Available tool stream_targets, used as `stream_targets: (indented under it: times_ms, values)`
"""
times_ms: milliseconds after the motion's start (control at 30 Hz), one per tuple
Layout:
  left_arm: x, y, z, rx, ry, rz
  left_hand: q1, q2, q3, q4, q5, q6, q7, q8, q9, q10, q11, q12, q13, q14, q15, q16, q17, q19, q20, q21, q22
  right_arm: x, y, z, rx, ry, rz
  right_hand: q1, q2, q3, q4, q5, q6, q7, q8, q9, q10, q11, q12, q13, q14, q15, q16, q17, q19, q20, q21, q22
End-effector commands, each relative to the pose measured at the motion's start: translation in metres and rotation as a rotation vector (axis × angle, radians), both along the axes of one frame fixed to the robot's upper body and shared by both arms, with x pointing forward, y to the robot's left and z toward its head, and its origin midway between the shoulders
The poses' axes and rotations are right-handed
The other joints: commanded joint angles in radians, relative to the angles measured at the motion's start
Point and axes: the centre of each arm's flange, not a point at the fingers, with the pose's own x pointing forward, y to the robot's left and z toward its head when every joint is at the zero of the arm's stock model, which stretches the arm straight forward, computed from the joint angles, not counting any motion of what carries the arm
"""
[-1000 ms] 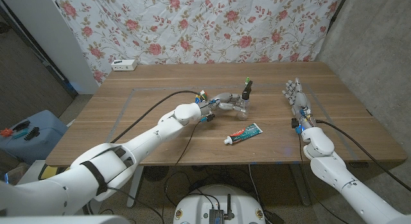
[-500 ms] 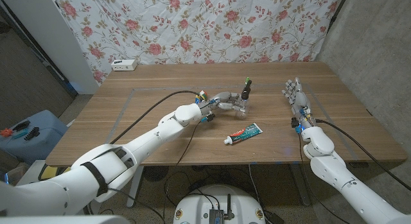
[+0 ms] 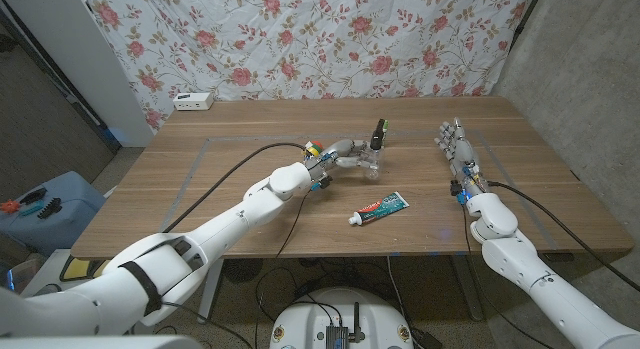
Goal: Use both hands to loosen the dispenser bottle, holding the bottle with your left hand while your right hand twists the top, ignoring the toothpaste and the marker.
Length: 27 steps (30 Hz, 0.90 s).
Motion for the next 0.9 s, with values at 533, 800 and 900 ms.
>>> stream_targets:
  times_ms: [533,800,900]
  values:
    - [-0.012,0.023,0.006,-0.090,-0.005,0.061,0.025,0.040,0.003,0.009,0.011,0.033,0.006,0.022,0.000,0.043,-0.017,0.018,0.043,0.027,-0.115,0.006,0.007,0.034,-0.029,0.002,0.000,0.003,0.030,0.023,-0.064,-0.019,0.017,-0.002,0.004,0.002,0.006,0.001,0.013,-0.004,0.004,0.001,0.008,0.001,-0.001,0.001,0.014,0.003,-0.002,0.002,0.004,-0.053,0.008,0.004]
    - [-0.017,0.030,0.003,-0.109,0.000,0.092,0.026,0.047,0.007,0.009,0.015,0.033,0.007,0.025,-0.001,0.043,-0.016,0.019,0.047,0.026,-0.112,0.003,0.008,0.034,-0.029,-0.001,0.000,-0.004,0.035,0.030,-0.114,-0.006,-0.001,-0.001,0.004,0.004,0.004,0.002,0.012,-0.006,0.004,0.001,0.002,0.000,-0.003,0.001,0.009,0.005,-0.004,0.002,0.005,-0.053,0.007,0.004]
    - [-0.019,0.032,0.002,-0.120,-0.003,0.104,0.023,0.050,0.008,0.011,0.016,0.035,0.006,0.026,-0.001,0.042,-0.015,0.019,0.048,0.027,-0.111,0.002,0.008,0.035,-0.027,-0.002,0.000,-0.008,0.037,0.033,-0.136,-0.005,-0.010,0.000,0.003,0.004,0.003,0.002,0.012,-0.006,0.003,0.001,0.001,0.000,-0.003,0.001,0.008,0.005,-0.005,0.001,0.005,-0.053,0.007,0.004]
